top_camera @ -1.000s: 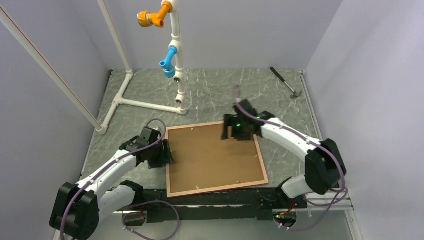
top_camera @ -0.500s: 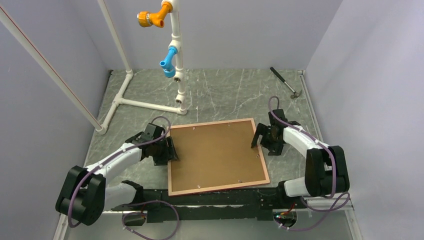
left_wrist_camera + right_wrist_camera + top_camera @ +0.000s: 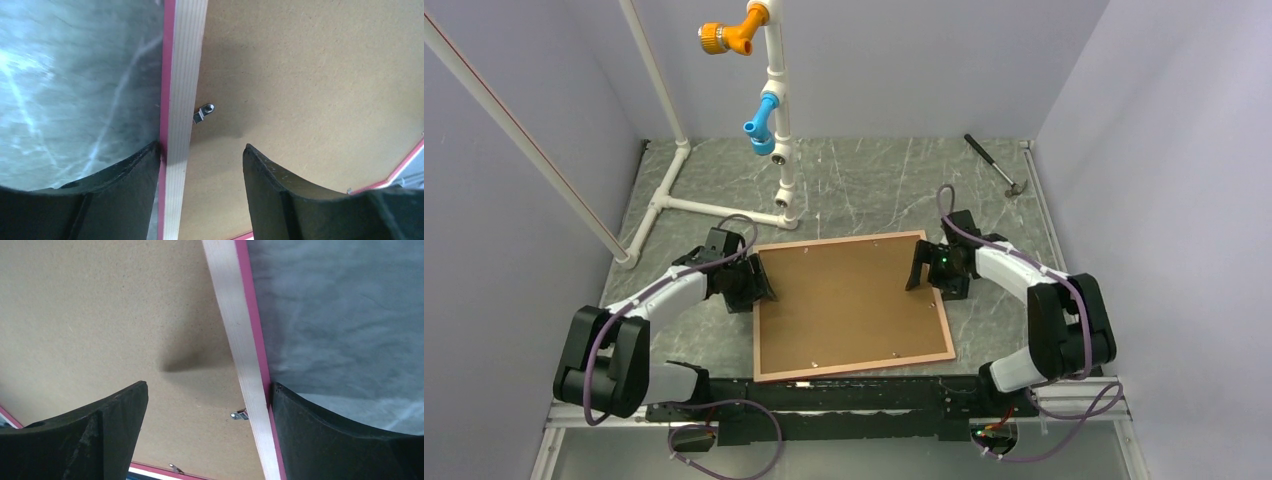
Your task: Put the photo into the frame
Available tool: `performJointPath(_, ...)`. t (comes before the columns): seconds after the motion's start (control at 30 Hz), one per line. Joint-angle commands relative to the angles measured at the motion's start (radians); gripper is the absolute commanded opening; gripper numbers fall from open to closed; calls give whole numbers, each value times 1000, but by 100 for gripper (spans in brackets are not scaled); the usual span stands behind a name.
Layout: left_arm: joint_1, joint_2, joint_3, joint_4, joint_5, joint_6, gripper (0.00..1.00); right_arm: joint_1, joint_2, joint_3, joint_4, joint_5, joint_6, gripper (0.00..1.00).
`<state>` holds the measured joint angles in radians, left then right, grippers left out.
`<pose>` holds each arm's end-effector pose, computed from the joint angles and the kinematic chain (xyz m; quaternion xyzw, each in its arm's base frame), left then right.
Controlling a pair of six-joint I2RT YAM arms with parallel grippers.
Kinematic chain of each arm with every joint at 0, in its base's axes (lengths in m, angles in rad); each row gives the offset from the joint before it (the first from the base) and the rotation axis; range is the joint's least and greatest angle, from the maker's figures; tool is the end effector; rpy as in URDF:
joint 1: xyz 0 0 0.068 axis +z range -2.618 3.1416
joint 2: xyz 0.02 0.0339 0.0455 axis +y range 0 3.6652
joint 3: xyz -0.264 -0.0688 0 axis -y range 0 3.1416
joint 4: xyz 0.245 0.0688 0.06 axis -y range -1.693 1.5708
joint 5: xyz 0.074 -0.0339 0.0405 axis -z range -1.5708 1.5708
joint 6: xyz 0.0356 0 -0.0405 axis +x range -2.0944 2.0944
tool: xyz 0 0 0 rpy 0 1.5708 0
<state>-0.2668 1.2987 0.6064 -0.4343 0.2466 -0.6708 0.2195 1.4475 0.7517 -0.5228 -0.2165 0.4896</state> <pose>0.2124 -0.0671 0.1596 -0.1677 0.9538 -0.2058 0.1408 0.2439 0.0622 0.1624 0.1130 0.9724 0.1602 0.1264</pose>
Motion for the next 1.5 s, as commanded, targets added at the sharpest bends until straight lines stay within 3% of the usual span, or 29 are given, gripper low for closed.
performJointPath(0.0,14,-2,74,3,-23,47,65,123,68,56,100,-98,66,92)
performJointPath(0.23,68,22,124,-39,-81,115,68,186,94,88,163,-87,137,92)
performJointPath(0.43,72,12,190,-140,-212,159,76,185,29,106,54,31,68,96)
performJointPath(0.73,63,-274,167,-245,-262,195,99,186,-148,-8,-105,87,49,100)
performJointPath(0.9,15,-395,156,-257,-190,221,99,187,-253,-79,-178,82,72,99)
performJointPath(1.23,-269,-486,173,-187,-187,244,95,261,-246,-101,-211,129,159,82)
performJointPath(1.47,-436,-503,209,-136,-235,276,94,273,-199,-157,-156,141,177,46)
